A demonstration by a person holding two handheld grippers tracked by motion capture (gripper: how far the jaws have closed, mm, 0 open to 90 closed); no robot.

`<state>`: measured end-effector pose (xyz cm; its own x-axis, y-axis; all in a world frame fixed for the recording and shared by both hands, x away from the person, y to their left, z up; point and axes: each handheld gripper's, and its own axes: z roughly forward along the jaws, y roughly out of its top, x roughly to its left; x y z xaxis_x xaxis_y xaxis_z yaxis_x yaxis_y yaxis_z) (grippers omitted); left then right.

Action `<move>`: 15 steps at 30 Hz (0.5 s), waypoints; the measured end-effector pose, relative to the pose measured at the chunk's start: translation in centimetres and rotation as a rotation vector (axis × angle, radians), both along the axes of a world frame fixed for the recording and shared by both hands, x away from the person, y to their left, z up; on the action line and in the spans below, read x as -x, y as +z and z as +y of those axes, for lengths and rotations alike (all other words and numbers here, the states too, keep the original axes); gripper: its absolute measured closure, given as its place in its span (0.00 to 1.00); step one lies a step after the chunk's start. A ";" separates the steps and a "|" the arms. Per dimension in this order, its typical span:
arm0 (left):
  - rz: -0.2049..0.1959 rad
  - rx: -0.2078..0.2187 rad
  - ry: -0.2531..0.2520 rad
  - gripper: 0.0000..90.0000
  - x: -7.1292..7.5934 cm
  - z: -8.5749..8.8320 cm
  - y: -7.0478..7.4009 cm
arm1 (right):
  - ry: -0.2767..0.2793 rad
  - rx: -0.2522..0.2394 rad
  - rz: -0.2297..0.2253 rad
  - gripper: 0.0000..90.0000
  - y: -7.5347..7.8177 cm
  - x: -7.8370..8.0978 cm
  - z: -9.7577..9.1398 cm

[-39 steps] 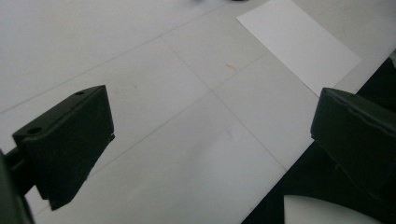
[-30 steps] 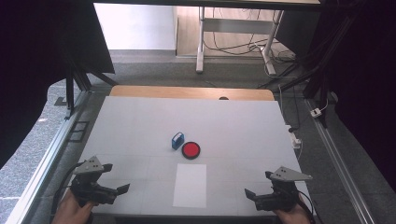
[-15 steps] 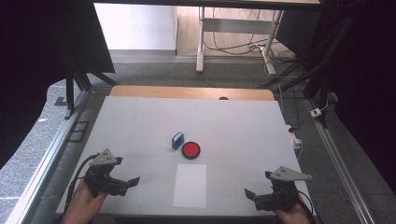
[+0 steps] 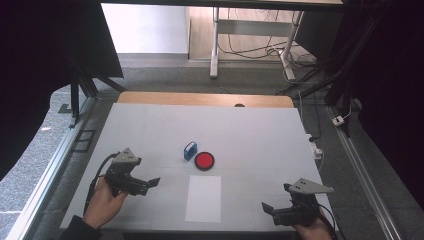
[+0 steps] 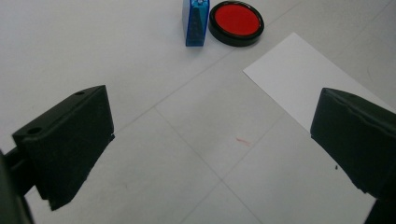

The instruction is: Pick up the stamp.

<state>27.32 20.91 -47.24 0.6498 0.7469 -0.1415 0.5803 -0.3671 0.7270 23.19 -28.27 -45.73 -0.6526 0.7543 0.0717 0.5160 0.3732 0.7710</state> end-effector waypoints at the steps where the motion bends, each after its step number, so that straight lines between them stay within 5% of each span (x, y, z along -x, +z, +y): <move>1: -0.002 -0.003 0.001 0.00 -0.3 -0.2 0.0 | 0.000 0.000 0.000 0.00 0.0 0.0 0.0; 15: -0.027 -0.028 0.009 0.01 -4.1 -2.9 -0.5 | -0.001 -0.001 0.004 0.00 0.0 0.0 0.0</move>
